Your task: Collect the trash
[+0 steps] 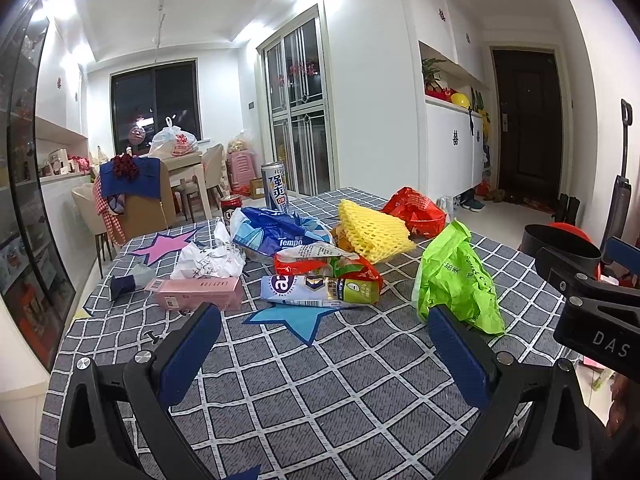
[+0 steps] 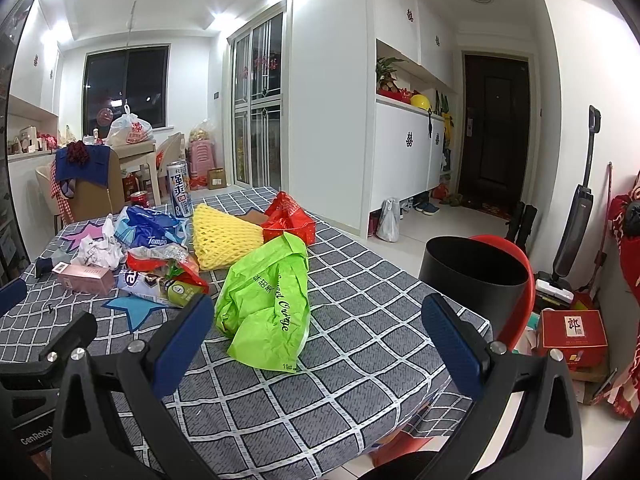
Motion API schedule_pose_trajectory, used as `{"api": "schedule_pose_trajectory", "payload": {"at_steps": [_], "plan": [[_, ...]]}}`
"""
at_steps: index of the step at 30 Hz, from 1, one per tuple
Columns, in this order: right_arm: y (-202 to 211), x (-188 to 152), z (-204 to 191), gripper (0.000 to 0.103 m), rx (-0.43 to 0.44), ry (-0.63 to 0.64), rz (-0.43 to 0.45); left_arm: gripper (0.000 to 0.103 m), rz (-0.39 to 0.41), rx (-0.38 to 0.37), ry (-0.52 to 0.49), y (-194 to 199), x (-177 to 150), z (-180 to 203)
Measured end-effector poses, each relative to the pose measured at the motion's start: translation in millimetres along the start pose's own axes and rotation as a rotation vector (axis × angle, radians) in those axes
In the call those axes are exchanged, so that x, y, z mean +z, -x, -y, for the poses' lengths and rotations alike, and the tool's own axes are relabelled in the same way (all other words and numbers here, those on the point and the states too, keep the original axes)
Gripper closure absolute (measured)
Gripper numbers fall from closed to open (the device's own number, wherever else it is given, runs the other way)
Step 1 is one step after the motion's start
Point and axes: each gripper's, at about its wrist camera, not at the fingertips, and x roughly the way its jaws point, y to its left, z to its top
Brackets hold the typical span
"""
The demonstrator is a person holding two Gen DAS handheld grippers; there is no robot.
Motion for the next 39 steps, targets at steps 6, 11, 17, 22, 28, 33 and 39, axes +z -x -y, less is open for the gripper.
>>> {"api": "schedule_pose_trajectory", "payload": {"at_steps": [6,11,17,22,28,33,39], "plan": [[-0.5,0.0,3.5,0.0,-0.008,-0.005,-0.008,0.0,0.001,0.0,0.001,0.1,0.0,0.1],[1.5,-1.7,3.6,0.0,-0.021,0.002,-0.006,0.0,-0.002,-0.004,-0.002,-0.2,0.7,1.4],[-0.2,-3.3,5.5,0.0,-0.032,-0.009,-0.022,0.0,-0.017,-0.012,-0.01,-3.9,2.0,2.9],[-0.9,-1.8,10.6,0.0,-0.042,-0.03,-0.034,0.0,-0.023,-0.014,-0.013,-6.9,3.7,2.8],[4.3,2.2,16.1,0.0,-0.06,-0.043,-0.014,0.0,-0.009,-0.031,-0.018,-7.7,9.1,4.2],[11.8,1.0,22.5,0.0,-0.079,-0.057,-0.011,0.0,-0.01,-0.054,-0.017,-9.2,9.7,6.5],[18.5,-0.4,28.3,0.0,-0.104,-0.063,-0.01,0.0,-0.012,-0.076,-0.019,-7.8,7.7,9.6]]}}
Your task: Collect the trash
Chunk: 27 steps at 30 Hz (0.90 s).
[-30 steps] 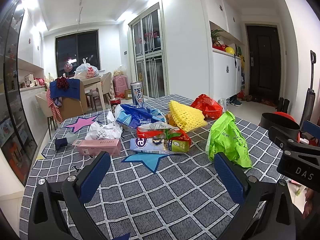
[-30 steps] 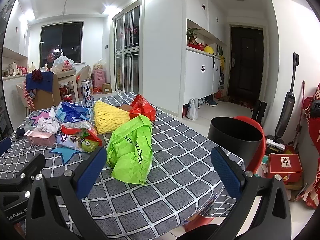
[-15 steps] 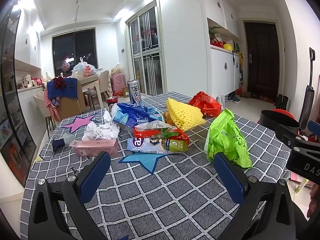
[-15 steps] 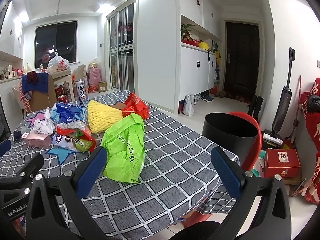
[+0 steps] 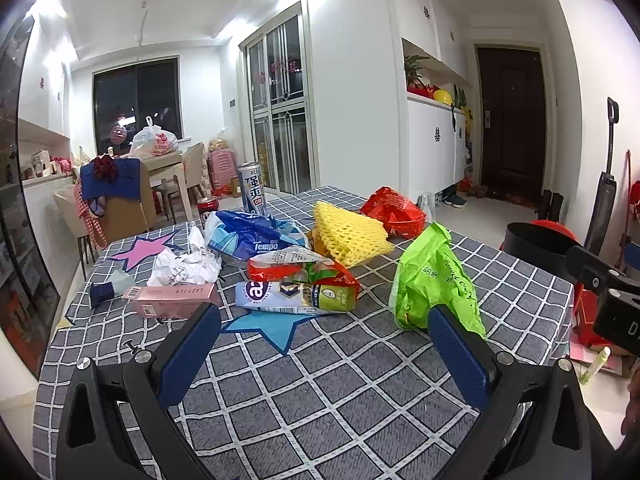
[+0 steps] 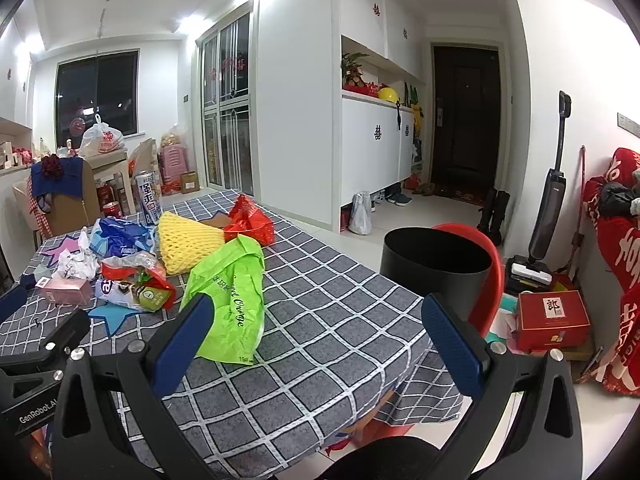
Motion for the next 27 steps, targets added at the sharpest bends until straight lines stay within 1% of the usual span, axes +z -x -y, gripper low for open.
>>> {"api": "schedule_pose_trajectory", "payload": {"at_steps": [6,27], "plan": [[3.9,-0.4,1.2,0.0,-0.004,0.007,0.003,0.0,0.001,-0.01,0.002,1.2,-0.4,2.5],[5.7,-0.5,0.5,0.0,-0.002,0.01,0.005,0.0,-0.004,-0.003,0.009,1.7,-0.3,2.7]]}}
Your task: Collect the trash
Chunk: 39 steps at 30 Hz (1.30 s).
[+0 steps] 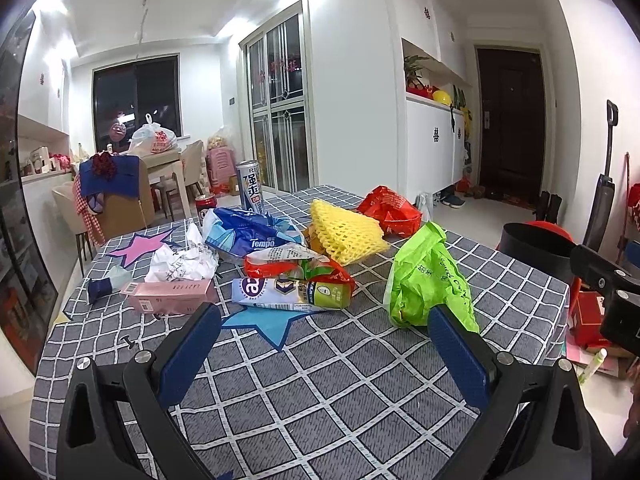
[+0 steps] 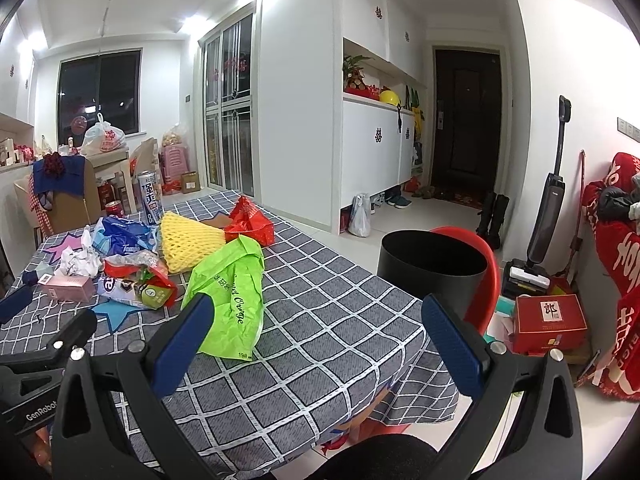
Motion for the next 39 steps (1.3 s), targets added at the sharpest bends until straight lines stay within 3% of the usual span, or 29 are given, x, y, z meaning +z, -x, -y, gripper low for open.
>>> {"api": "schedule_pose_trajectory", "payload": {"at_steps": [39], "plan": [[1.9,1.1,-4.0,0.0,0.005,0.005,-0.004,0.0,-0.001,0.001,0.007,1.3,1.4,-0.2]]}}
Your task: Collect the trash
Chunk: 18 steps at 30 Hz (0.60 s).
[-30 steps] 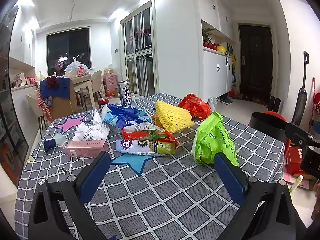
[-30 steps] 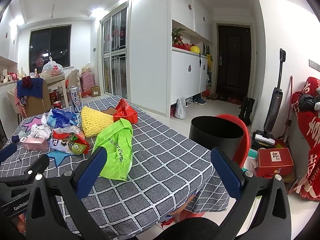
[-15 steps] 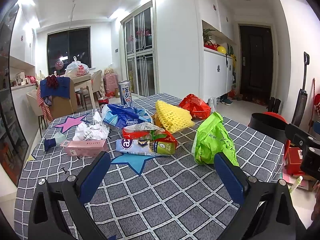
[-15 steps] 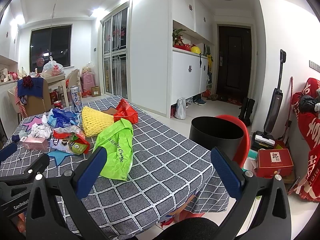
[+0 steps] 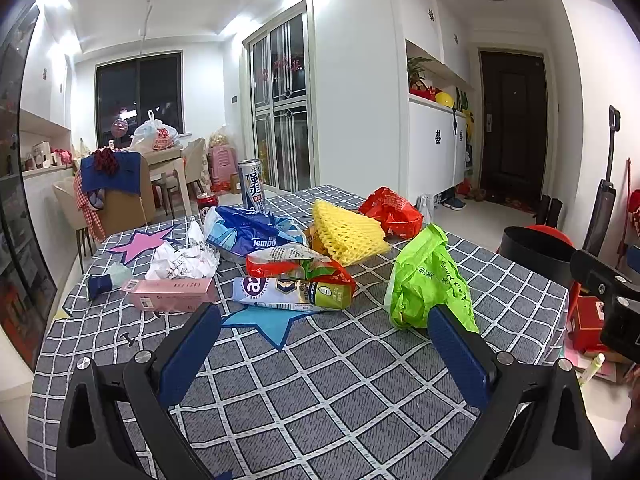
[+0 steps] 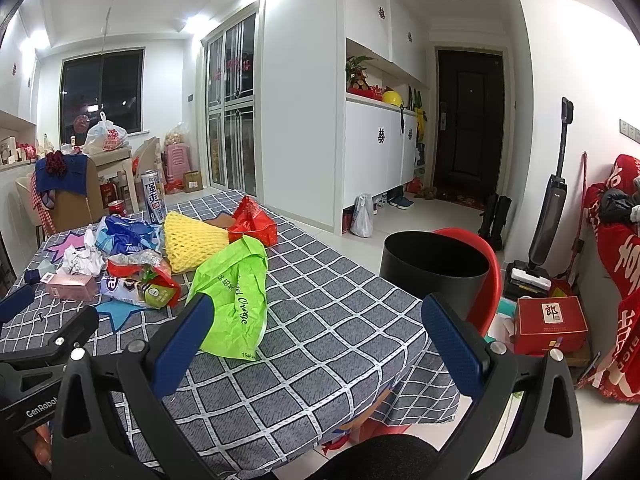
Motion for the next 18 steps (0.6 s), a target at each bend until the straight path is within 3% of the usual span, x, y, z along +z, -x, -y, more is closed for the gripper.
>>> {"api": "schedule_pose_trajectory", "payload": {"at_steps": [18], "plan": [[-10.4,-0.4,-0.5,0.0,0.019,-0.012,-0.017,0.0,-0.005,0.0,0.0,-0.7,0.3,-1.1]]}}
